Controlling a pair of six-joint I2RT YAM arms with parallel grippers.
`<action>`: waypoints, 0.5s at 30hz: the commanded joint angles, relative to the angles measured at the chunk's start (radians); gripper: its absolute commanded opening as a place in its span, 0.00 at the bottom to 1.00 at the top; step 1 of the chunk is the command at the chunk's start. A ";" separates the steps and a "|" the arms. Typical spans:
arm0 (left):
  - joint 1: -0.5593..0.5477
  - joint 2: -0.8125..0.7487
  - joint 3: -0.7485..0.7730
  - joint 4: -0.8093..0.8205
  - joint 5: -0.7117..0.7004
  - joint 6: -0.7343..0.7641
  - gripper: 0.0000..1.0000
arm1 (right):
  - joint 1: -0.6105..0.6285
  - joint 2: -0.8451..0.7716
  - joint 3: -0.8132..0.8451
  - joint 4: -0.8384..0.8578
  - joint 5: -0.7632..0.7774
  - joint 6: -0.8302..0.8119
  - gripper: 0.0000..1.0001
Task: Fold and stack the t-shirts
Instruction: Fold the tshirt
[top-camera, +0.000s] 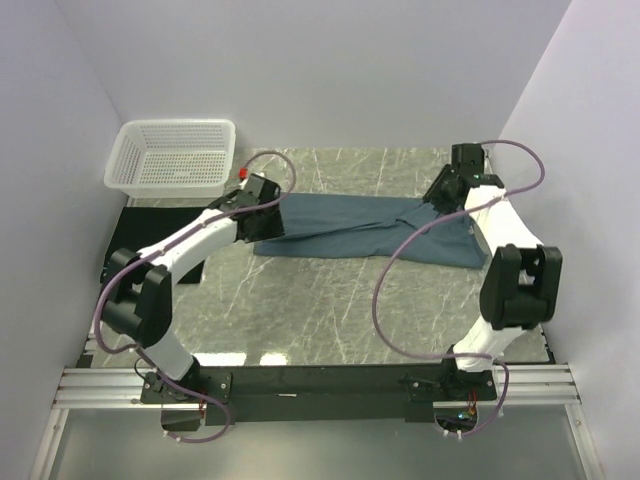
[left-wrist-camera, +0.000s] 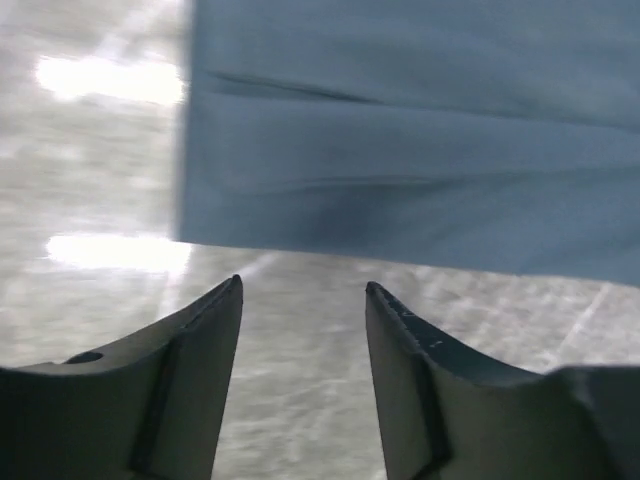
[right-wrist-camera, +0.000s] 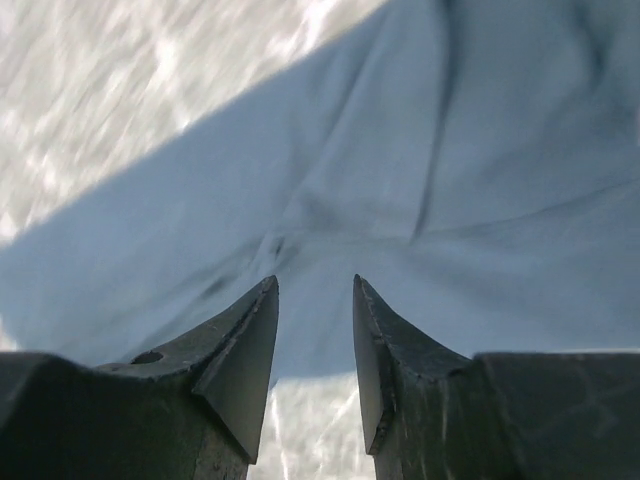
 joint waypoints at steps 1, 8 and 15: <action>-0.037 0.064 0.049 0.028 0.036 -0.054 0.56 | 0.024 -0.105 -0.125 0.081 -0.066 -0.003 0.43; -0.090 0.210 0.105 0.080 0.043 -0.093 0.51 | 0.069 -0.217 -0.285 0.094 -0.126 0.016 0.42; -0.095 0.299 0.160 0.097 -0.053 -0.087 0.45 | 0.070 -0.273 -0.335 0.084 -0.127 -0.003 0.42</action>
